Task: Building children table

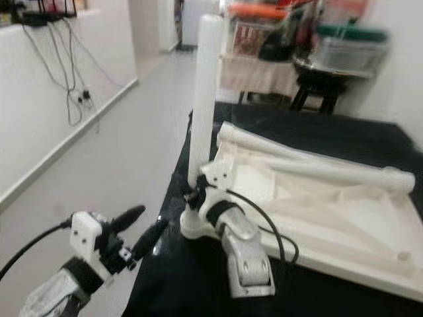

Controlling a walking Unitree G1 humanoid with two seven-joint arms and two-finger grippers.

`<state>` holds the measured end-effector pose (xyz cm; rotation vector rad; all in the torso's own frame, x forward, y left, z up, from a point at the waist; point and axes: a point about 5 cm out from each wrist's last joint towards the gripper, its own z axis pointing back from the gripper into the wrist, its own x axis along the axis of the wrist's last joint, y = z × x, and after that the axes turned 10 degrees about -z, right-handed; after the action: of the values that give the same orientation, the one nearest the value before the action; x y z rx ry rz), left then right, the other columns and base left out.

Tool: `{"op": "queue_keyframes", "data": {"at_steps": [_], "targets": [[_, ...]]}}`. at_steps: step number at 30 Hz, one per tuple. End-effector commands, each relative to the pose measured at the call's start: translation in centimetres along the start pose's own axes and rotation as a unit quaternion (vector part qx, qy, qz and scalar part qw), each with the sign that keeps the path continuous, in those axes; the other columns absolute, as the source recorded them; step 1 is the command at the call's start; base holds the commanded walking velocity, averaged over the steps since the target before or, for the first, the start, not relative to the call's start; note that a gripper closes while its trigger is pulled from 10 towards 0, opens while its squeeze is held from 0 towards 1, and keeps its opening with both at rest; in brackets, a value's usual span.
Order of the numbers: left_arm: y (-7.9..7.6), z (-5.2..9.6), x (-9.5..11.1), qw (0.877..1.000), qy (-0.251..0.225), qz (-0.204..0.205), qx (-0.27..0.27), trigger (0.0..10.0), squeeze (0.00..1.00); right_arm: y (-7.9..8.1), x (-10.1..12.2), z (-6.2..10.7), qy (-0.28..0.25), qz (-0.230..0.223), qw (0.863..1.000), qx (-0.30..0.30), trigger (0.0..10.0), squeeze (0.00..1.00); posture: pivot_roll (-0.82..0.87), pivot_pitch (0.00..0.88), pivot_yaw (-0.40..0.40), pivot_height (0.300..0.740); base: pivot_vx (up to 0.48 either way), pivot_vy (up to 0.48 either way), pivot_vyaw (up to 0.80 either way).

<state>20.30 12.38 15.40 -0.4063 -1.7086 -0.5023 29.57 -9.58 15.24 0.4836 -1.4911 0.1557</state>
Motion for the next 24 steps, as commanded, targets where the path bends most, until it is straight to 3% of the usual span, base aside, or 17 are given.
{"op": "queue_keyframes", "data": {"at_steps": [1,9,10,11,15,17,18,19,20,21,23,24], "targets": [[0.1,-0.1,-0.1,1.000,0.003,0.003,-0.005,10.0,0.00,-1.1,-2.6,0.9,0.053,-0.036,0.997,-0.042,0.0,0.00,0.07,0.000,-0.073,0.740,0.000,0.000,0.00],[0.2,-0.2,-0.1,1.000,0.000,-0.001,0.003,10.0,0.00,-0.5,-2.3,0.4,0.067,-0.014,0.997,-0.018,0.3,0.00,0.07,0.000,-0.072,0.740,0.000,0.000,0.00],[0.2,-0.3,-0.1,1.000,-0.001,-0.001,0.004,10.0,0.00,-0.2,-2.0,0.3,0.070,-0.001,0.998,0.008,10.0,0.00,0.07,0.000,-0.072,0.740,0.000,0.000,0.00],[0.2,-0.3,-0.1,1.000,-0.001,0.000,0.004,10.0,0.00,-0.1,-1.7,0.0,0.077,0.010,0.996,0.035,10.0,1.00,0.07,0.000,-0.073,0.740,0.000,0.000,0.00],[0.2,-0.4,-0.2,1.000,-0.001,0.000,0.003,10.0,0.00,0.0,-1.2,-0.3,0.072,0.013,0.996,0.046,10.0,1.00,0.08,0.000,-0.073,0.740,0.000,0.000,0.00],[0.2,-0.4,-0.2,1.000,-0.001,0.001,0.001,10.0,0.00,0.2,0.2,-1.4,0.062,0.011,0.990,0.128,10.0,1.00,0.09,0.000,-0.073,0.740,0.000,0.000,0.00],[0.2,-0.4,-0.2,1.000,-0.001,0.001,0.001,10.0,0.00,0.2,0.2,-1.4,0.062,0.011,0.990,0.128,10.0,1.00,0.09,0.000,-0.073,0.740,0.000,0.000,0.00],[0.2,-0.5,-0.2,1.000,-0.002,0.001,0.001,10.0,0.00,0.1,0.5,-1.6,0.069,0.019,0.983,0.167,10.0,0.09,0.09,0.000,-0.076,0.740,0.000,0.000,0.00],[0.2,-0.5,-0.2,1.000,-0.002,0.001,0.001,10.0,0.00,0.1,0.5,-1.6,0.084,0.027,0.971,0.222,10.0,0.00,0.10,0.000,-0.081,0.740,0.000,0.000,0.00],[0.2,-0.5,-0.2,1.000,-0.002,0.001,0.001,10.0,0.00,0.1,0.5,-1.6,0.084,0.027,0.971,0.222,10.0,0.00,0.10,0.000,-0.081,0.740,0.000,0.000,0.00],[0.3,-0.4,-0.2,1.000,-0.002,0.001,0.002,10.0,0.00,-0.1,0.5,-1.4,0.100,0.038,0.952,0.286,10.0,0.00,0.10,0.000,-0.079,0.740,0.000,0.000,0.00],[0.3,-0.4,-0.2,1.000,-0.002,0.001,0.002,10.0,0.00,-0.1,0.5,-1.4,0.100,0.038,0.952,0.286,10.0,0.00,0.10,0.000,-0.079,0.740,0.000,0.000,0.00]]}}
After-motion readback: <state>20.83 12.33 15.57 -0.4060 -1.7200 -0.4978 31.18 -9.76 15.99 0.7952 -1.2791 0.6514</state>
